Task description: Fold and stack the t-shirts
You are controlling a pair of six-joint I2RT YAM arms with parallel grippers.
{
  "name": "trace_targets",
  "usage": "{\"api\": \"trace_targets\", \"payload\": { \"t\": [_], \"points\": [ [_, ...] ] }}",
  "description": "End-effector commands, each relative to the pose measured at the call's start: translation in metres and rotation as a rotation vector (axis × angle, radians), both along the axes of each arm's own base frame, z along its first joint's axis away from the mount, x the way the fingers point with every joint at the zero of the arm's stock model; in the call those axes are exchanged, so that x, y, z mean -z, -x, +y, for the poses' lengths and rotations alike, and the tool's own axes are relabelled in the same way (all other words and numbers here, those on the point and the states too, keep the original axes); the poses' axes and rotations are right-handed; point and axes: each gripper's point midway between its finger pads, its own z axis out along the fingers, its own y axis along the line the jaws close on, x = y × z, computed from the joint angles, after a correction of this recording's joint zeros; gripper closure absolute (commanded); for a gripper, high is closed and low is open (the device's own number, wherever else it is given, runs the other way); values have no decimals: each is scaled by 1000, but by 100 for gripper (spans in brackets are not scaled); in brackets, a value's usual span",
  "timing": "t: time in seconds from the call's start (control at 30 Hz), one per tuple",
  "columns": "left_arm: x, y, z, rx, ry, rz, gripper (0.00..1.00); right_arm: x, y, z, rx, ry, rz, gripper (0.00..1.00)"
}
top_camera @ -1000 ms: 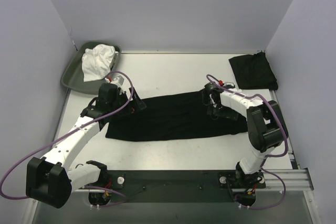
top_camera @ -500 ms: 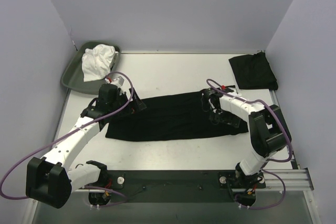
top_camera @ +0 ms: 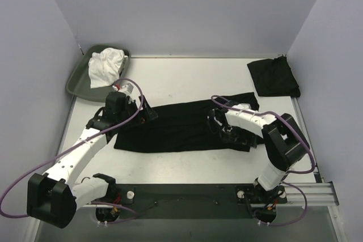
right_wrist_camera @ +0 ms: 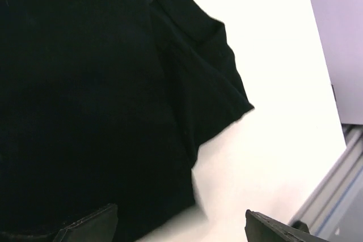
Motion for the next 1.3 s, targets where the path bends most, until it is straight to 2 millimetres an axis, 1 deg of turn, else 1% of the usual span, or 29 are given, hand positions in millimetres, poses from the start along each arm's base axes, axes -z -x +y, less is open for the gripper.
{"api": "trace_targets", "payload": {
  "t": [0.0,0.03,0.13,0.17,0.23,0.27,0.3,0.33,0.37,0.4,0.43,0.47,0.5,0.53,0.57,0.6,0.63,0.67,0.7,0.73,0.77,0.8,0.83,0.87,0.9,0.93,1.0,1.07,1.27],
  "points": [
    [-10,0,-6,23,34,-48,3,-17,32,-9,20,90,16,5],
    [-10,1,-6,25,36,-46,3,-20,37,-9,19,93,12,5],
    [-13,3,-5,26,37,-59,3,-39,42,3,-21,71,-57,5],
    [-14,3,-5,27,36,-62,2,-50,34,9,-34,39,-119,5],
    [-19,1,-5,26,36,-74,3,-63,21,16,-72,-12,-185,2],
    [-20,0,-6,29,34,-73,3,-71,10,22,-93,-35,-219,0],
    [-19,0,-7,34,29,-64,3,-71,-6,28,-95,-79,-261,0],
    [-25,-3,-6,35,21,-73,3,-75,-14,31,-153,-88,-257,0],
    [-26,-3,-5,35,15,-73,3,-77,-23,37,-175,-111,-274,0],
    [-24,-3,-4,33,4,-64,2,-77,-41,47,-183,-164,-335,0],
    [-29,-6,-2,31,-11,-75,2,-77,-50,49,-229,-171,-326,0],
    [-29,-7,0,29,-24,-74,3,-75,-57,52,-237,-202,-332,0],
    [-28,-6,2,25,-40,-62,3,-70,-71,70,-257,-307,-358,0],
    [-33,-9,5,17,-57,-75,3,-64,-81,65,-252,-341,-348,0],
    [-34,-9,6,15,-65,-75,3,-64,-97,73,-256,-395,-395,0],
    [-33,-9,8,12,-77,-68,2,-56,-100,79,-260,-455,-380,0],
    [-33,-9,10,14,-90,-69,3,-50,-108,76,-251,-474,-381,0],
    [-37,-12,13,1,-96,-76,3,-50,-121,80,-270,-499,-416,0],
    [-36,-12,16,-2,-102,-71,3,-43,-122,88,-286,-550,-401,0],
    [-38,-14,18,-7,-102,-72,3,-36,-128,86,-275,-574,-401,0],
    [-38,-15,20,-11,-96,-67,2,-36,-139,91,-280,-618,-435,0],
    [-38,-16,20,-11,-89,-66,2,-33,-142,95,-282,-651,-443,0],
    [-39,-17,20,-14,-81,-65,3,-22,-139,98,-282,-688,-425,0],
    [-38,-17,22,-16,-70,-56,2,-23,-148,99,-280,-710,-464,0],
    [-38,-18,23,-15,-64,-56,2,-21,-149,99,-273,-720,-472,0],
    [-38,-18,24,-22,-58,-54,3,-14,-147,97,-265,-722,-460,0],
    [-38,-20,27,-32,-57,-54,3,-11,-154,97,-258,-739,-492,0],
    [-37,-20,28,-35,-56,-52,3,-5,-156,97,-252,-766,-507,0],
    [-34,-24,30,-35,-64,-45,3,13,-158,75,-162,-767,-525,0]
  ]
}}
